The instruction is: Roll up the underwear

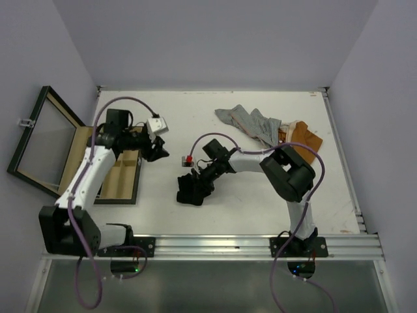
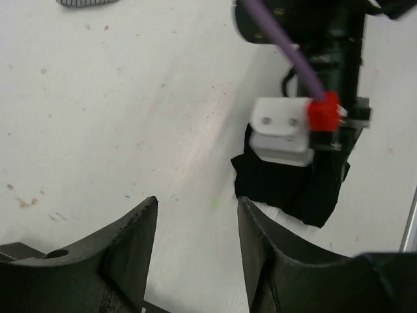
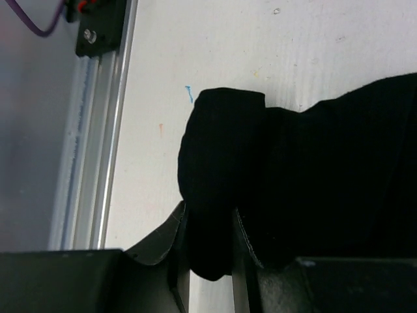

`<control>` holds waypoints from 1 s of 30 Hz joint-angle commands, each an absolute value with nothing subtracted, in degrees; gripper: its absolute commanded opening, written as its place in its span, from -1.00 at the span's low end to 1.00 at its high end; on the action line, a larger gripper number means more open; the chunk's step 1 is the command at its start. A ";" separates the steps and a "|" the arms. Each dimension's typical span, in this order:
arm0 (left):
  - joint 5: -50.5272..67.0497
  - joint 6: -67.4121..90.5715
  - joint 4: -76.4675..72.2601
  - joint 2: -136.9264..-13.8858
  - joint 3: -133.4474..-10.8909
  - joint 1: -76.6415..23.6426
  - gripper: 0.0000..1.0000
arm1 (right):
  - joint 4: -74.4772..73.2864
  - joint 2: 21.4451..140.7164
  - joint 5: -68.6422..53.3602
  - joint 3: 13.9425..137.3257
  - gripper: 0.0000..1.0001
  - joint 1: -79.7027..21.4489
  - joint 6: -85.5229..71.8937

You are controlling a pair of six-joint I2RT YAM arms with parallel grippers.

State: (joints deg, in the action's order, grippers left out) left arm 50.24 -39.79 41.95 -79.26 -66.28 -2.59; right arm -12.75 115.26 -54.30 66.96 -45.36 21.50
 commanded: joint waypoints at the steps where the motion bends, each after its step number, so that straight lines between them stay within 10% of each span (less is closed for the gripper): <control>1: 41.77 -48.15 36.31 -70.78 -55.93 -9.90 0.10 | -16.52 122.24 -56.59 67.14 -1.00 -43.95 16.89; 8: 28.85 -57.22 22.79 -52.22 -33.50 -27.14 0.28 | -15.21 125.77 -60.29 69.78 -1.00 -41.84 12.57; 30: 15.11 -51.25 12.74 -74.08 -28.38 -45.35 -0.02 | -15.73 126.91 -61.00 70.49 -1.00 -41.13 12.57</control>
State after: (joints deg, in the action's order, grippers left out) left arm 17.19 -55.00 12.16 -69.71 -26.85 -44.82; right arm -12.51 123.76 -67.57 71.18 -40.91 10.00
